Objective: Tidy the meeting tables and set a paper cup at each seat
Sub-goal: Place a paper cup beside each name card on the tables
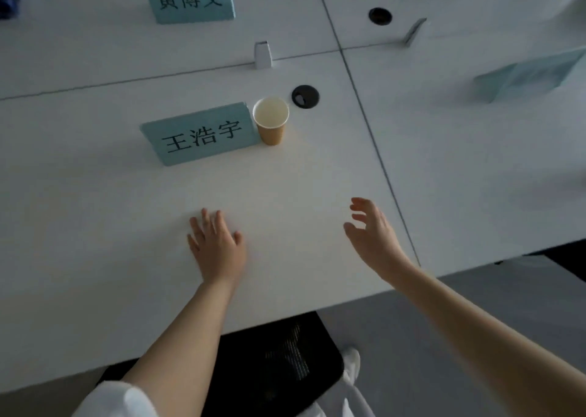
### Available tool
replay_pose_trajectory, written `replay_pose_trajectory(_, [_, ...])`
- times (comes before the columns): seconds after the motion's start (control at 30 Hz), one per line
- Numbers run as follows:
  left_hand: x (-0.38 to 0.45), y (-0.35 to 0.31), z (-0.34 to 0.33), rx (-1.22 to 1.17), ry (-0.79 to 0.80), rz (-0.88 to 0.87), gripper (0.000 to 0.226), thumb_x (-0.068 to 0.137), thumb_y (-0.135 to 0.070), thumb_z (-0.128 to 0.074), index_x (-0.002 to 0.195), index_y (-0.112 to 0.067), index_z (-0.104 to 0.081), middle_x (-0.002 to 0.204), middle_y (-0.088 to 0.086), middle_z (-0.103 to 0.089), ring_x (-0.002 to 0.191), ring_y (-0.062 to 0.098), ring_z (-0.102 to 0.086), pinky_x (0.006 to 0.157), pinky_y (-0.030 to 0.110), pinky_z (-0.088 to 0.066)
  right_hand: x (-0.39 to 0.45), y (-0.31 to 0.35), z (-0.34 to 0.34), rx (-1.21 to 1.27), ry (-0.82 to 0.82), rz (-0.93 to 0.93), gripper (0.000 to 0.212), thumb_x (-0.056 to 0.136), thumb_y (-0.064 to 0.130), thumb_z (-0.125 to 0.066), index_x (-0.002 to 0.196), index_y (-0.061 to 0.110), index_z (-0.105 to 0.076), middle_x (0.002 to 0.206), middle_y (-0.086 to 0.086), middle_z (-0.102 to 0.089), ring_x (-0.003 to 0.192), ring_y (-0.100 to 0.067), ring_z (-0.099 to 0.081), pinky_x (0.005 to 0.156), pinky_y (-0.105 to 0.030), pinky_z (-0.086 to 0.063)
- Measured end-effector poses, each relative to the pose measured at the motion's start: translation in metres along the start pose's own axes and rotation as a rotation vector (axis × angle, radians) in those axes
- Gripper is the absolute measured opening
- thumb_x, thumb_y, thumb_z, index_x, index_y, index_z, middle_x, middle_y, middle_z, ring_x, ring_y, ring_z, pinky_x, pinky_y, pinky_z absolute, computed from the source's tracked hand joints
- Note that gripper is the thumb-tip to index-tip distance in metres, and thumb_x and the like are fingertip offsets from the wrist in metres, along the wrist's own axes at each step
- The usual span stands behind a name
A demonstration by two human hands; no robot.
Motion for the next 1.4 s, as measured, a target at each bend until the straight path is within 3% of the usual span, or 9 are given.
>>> replay_pose_trajectory(0.17, [-0.059,-0.073,0.009,-0.208,0.014,-0.055,0.038,0.085,-0.006,-0.06,0.122,-0.004,-0.06,0.118,0.018,-0.067,0.116,0.037,-0.056,0.108,0.049,-0.033,-0.058,-0.059,0.074,0.113,-0.103,-0.12,0.043,0.093,0.009,-0.054,0.134,0.012,-0.044,0.129,-0.006,-0.054,0.111,-0.016,-0.055,0.087,-0.024,-0.041])
replay_pose_trajectory(0.5, [-0.245,-0.251,-0.046,-0.403,0.04,-0.258,0.03,0.089,-0.008,-0.056,0.119,-0.008,-0.06,0.118,0.007,-0.066,0.112,0.03,-0.055,0.093,0.038,-0.044,-0.149,-0.19,0.253,0.184,-0.276,-0.11,0.037,0.093,0.008,-0.055,0.129,0.013,-0.05,0.114,0.002,-0.059,0.099,-0.011,-0.057,0.078,-0.022,-0.041])
replay_pose_trajectory(0.67, [-0.324,-0.335,-0.085,-0.425,0.124,-0.349,0.03,0.089,-0.01,-0.055,0.119,-0.011,-0.06,0.114,0.002,-0.068,0.108,0.024,-0.057,0.089,0.03,-0.041,-0.184,-0.259,0.339,0.133,-0.35,-0.134,0.034,0.092,0.009,-0.057,0.125,0.014,-0.053,0.107,0.005,-0.062,0.097,-0.009,-0.058,0.068,0.001,-0.038])
replay_pose_trajectory(0.73, [-0.345,-0.367,-0.098,-0.407,0.163,-0.397,0.031,0.091,-0.011,-0.054,0.121,-0.012,-0.059,0.114,0.001,-0.067,0.11,0.022,-0.056,0.089,0.03,-0.042,-0.191,-0.284,0.367,0.135,-0.366,-0.161,0.032,0.091,0.011,-0.057,0.123,0.015,-0.054,0.105,0.006,-0.063,0.098,-0.011,-0.059,0.074,-0.009,-0.041])
replay_pose_trajectory(0.8, [-0.356,-0.396,-0.108,-0.383,0.197,-0.449,0.032,0.092,-0.012,-0.054,0.123,-0.013,-0.058,0.115,0.001,-0.066,0.111,0.021,-0.055,0.091,0.033,-0.044,-0.194,-0.303,0.388,0.157,-0.38,-0.179,0.03,0.091,0.011,-0.058,0.12,0.018,-0.053,0.105,0.006,-0.063,0.099,-0.013,-0.06,0.074,-0.02,-0.043])
replay_pose_trajectory(0.93, [-0.35,-0.454,-0.119,-0.344,0.203,-0.511,0.029,0.092,-0.013,-0.054,0.121,-0.012,-0.058,0.115,0.002,-0.066,0.113,0.024,-0.054,0.089,0.034,-0.044,-0.184,-0.329,0.425,0.19,-0.397,-0.203,0.032,0.091,0.012,-0.057,0.122,0.018,-0.053,0.106,0.004,-0.063,0.096,-0.011,-0.06,0.056,-0.007,-0.043])
replay_pose_trajectory(1.1, [-0.322,-0.529,-0.132,-0.37,0.174,-0.511,0.03,0.093,-0.011,-0.052,0.122,-0.012,-0.057,0.117,0.002,-0.065,0.113,0.024,-0.052,0.087,0.032,-0.042,-0.136,-0.339,0.476,0.204,-0.392,-0.195,0.034,0.092,0.013,-0.055,0.125,0.017,-0.052,0.106,0.005,-0.064,0.098,-0.008,-0.06,0.066,-0.005,-0.043])
replay_pose_trajectory(1.2, [-0.308,-0.571,-0.152,-0.367,0.202,-0.5,0.03,0.095,-0.012,-0.051,0.124,-0.012,-0.055,0.121,0.002,-0.063,0.114,0.022,-0.052,0.085,0.026,-0.039,-0.091,-0.342,0.506,0.212,-0.367,-0.195,0.034,0.093,0.015,-0.055,0.127,0.018,-0.05,0.11,0.006,-0.063,0.102,-0.008,-0.058,0.079,-0.02,-0.044])
replay_pose_trajectory(1.4, [-0.28,-0.647,-0.192,-0.305,0.261,-0.443,0.035,0.095,-0.012,-0.05,0.13,-0.011,-0.052,0.127,0.007,-0.059,0.123,0.023,-0.046,0.094,0.033,-0.041,0.007,-0.364,0.565,0.213,-0.266,-0.259,0.041,0.093,0.02,-0.057,0.132,0.019,-0.046,0.115,0.004,-0.06,0.101,-0.009,-0.058,0.065,-0.011,-0.041])
Point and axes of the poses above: each hand's wrist, its own x-axis towards the middle knuckle, its own z-axis out of the back of the hand, y = z × x, the point moved 9 cm from there along x, towards the middle knuckle
